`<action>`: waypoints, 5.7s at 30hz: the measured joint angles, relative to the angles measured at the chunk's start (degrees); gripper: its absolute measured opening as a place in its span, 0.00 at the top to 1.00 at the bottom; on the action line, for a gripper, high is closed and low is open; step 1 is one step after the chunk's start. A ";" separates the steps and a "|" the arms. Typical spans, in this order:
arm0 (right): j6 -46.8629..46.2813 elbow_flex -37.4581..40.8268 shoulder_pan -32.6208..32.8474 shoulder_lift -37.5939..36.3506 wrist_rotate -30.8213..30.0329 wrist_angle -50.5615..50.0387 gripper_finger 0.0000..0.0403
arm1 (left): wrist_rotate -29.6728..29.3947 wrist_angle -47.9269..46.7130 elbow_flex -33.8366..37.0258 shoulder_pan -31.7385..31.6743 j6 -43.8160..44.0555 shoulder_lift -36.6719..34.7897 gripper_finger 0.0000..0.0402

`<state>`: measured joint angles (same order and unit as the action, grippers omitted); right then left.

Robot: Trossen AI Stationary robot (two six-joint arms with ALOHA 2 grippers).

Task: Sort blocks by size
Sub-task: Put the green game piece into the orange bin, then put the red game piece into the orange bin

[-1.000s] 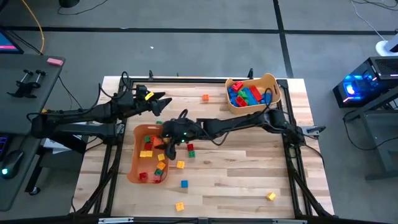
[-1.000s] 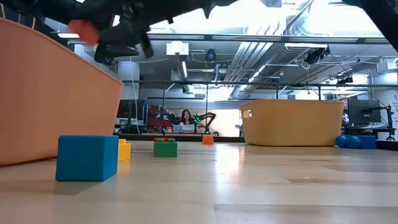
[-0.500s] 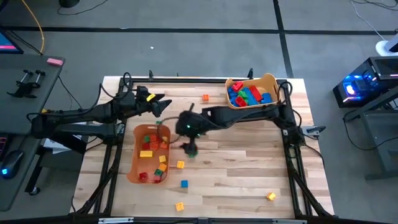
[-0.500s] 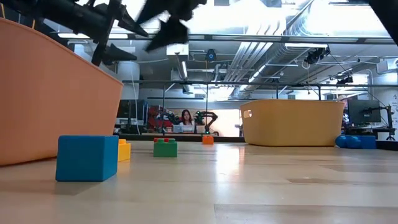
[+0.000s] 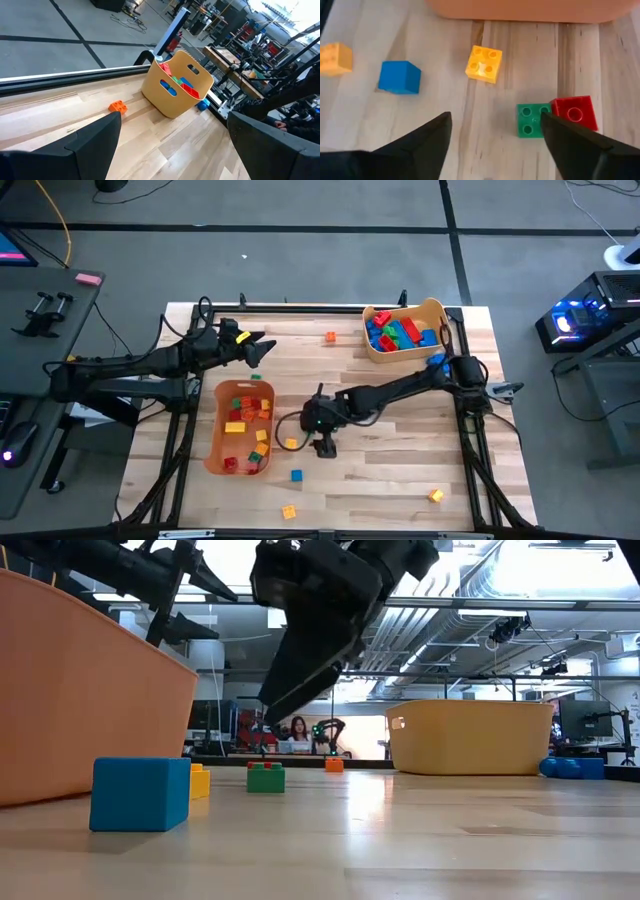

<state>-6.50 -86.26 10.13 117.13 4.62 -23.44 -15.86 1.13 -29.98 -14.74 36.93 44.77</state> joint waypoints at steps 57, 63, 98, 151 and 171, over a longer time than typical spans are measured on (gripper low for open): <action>9.40 -3.40 0.39 2.24 2.56 -4.22 0.53 | -0.39 -3.32 0.00 0.00 0.52 0.00 0.13; 3.41 -2.95 0.35 3.14 -0.12 -4.61 0.53 | -0.39 -3.44 0.00 0.00 0.50 0.00 0.13; 6.70 -11.71 -0.32 6.33 -9.35 -2.80 0.66 | 0.28 -4.94 0.02 0.17 0.98 -0.01 0.13; -4.21 14.86 -5.79 -14.50 1.29 -5.13 0.21 | 0.37 -7.13 0.02 0.15 1.99 0.13 0.13; 11.39 19.84 -5.68 -6.42 -2.36 24.67 0.21 | 4.79 10.08 0.00 2.35 -0.74 1.51 0.13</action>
<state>4.88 -66.42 4.45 110.71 2.26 1.23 -11.07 11.21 -29.98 -12.39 36.18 46.28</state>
